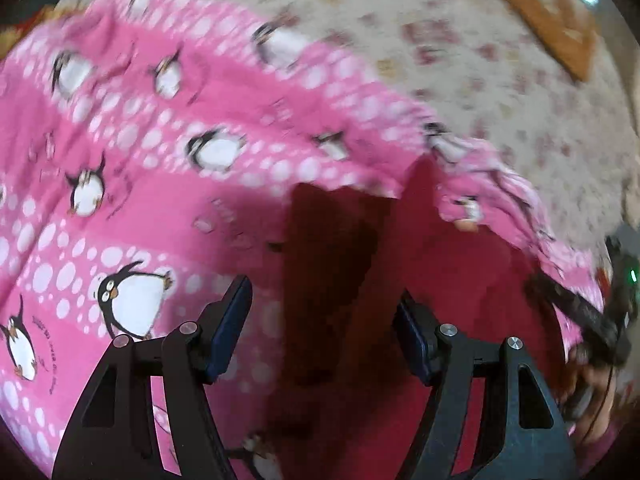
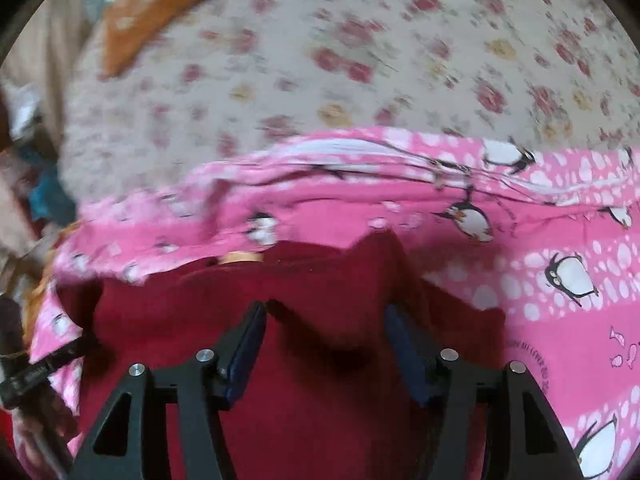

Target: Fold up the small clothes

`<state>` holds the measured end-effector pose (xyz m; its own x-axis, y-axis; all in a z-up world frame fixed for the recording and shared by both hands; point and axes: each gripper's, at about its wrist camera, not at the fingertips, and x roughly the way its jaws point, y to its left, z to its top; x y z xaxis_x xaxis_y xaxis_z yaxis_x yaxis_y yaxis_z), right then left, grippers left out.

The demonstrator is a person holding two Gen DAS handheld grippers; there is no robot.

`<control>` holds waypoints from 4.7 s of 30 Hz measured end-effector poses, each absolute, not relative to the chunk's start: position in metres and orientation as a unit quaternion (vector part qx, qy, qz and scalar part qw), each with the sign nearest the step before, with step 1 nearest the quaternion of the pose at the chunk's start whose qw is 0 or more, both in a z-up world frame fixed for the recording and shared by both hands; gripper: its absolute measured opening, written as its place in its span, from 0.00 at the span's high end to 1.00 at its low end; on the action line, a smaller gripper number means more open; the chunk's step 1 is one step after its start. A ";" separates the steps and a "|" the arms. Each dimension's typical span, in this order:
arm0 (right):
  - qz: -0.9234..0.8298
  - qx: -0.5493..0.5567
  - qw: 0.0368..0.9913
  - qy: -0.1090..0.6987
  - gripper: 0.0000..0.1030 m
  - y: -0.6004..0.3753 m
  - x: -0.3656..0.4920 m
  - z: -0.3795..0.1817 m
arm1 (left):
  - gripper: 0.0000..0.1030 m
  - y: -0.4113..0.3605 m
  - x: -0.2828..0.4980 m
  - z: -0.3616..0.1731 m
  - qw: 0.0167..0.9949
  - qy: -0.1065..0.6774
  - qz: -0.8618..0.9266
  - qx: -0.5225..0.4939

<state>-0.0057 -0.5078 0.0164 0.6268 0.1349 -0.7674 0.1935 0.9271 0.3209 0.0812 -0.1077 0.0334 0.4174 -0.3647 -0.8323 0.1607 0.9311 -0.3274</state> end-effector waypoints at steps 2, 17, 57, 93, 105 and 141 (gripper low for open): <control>-0.019 0.200 0.877 0.436 0.42 -0.512 -0.010 0.015 | 0.34 -0.100 0.077 0.032 0.832 0.520 -0.160 -0.107; 0.036 0.184 0.869 0.458 0.54 -0.498 -0.163 0.028 | 0.33 -0.068 -0.046 0.038 0.831 0.491 -0.253 -0.070; -0.143 0.091 0.875 0.454 0.57 -0.475 -0.040 0.023 | 0.33 -0.106 -0.022 0.021 0.861 0.472 -0.187 -0.028; 0.144 0.043 0.853 0.499 0.41 -0.253 0.070 0.024 | 0.32 -0.090 -0.023 0.017 0.850 0.485 -0.191 -0.069; 0.115 -0.053 0.843 0.522 0.36 -0.206 0.083 -0.007 | 0.31 -0.090 -0.019 0.016 0.848 0.486 -0.195 -0.081; 0.157 0.046 0.843 0.512 0.26 -0.256 0.060 0.056 | 0.74 -0.111 -0.024 0.043 0.838 0.417 -0.318 -0.150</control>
<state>0.0605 -0.2556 0.0558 0.4259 0.3122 -0.8492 -0.2183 0.9463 0.2385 -0.0238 -0.1107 0.0430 0.4499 -0.6577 -0.6042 0.4075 0.7531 -0.5164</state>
